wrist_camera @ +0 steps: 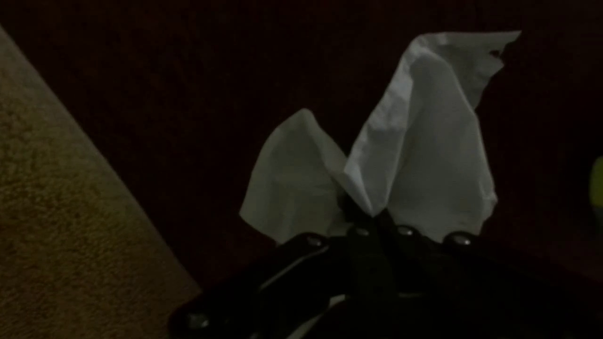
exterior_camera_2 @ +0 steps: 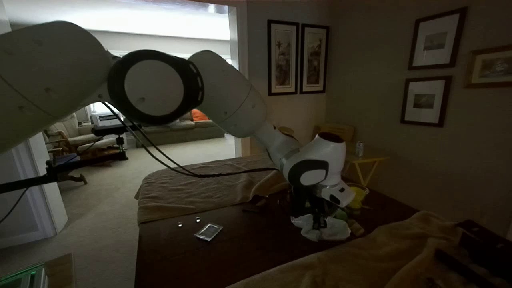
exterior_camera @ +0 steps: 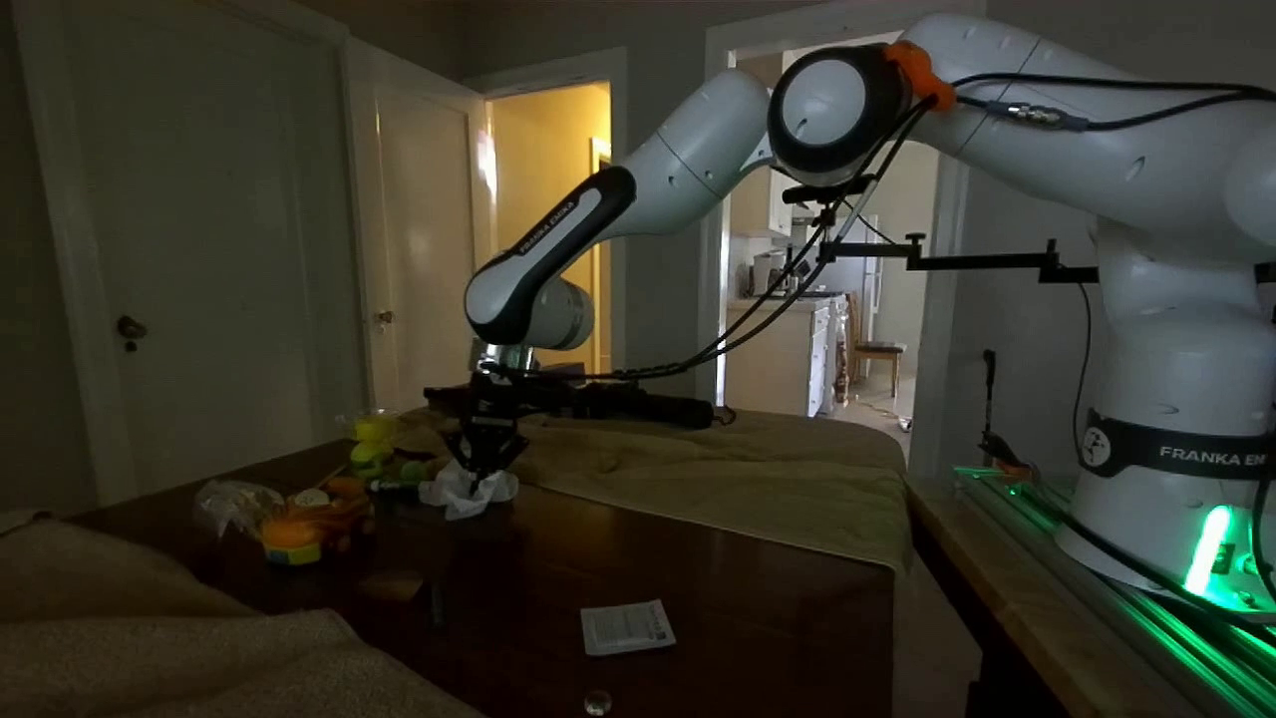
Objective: Use the towel to wipe the counter
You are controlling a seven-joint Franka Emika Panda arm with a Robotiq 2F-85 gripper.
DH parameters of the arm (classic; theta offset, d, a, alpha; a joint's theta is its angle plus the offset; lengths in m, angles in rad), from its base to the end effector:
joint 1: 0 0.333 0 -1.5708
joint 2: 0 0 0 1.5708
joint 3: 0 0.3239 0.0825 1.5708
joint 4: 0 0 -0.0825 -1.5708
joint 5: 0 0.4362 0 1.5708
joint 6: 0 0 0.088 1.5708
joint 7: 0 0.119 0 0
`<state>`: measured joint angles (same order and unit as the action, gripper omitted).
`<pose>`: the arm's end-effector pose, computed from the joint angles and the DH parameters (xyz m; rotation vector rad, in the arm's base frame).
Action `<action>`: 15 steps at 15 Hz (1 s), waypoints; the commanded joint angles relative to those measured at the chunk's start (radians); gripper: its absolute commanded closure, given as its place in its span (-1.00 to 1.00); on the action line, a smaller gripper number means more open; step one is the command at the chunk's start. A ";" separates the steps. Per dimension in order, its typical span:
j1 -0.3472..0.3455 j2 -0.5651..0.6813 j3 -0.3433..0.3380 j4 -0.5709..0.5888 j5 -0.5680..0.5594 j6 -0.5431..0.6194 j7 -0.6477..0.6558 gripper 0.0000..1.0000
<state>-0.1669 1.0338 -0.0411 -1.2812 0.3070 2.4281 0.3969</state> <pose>0.7835 -0.1544 0.0854 -2.7136 1.1537 -0.1434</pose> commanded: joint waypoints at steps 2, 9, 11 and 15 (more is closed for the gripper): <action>0.036 -0.046 0.061 -0.047 0.010 0.015 -0.078 0.99; 0.050 -0.061 0.077 -0.046 0.019 0.017 -0.088 0.45; 0.044 -0.076 0.079 -0.056 0.024 0.033 -0.092 0.33; 0.040 -0.102 0.073 -0.066 0.019 0.068 -0.093 -0.22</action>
<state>-0.1201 0.9886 0.0292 -1.2822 0.3069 2.4614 0.3337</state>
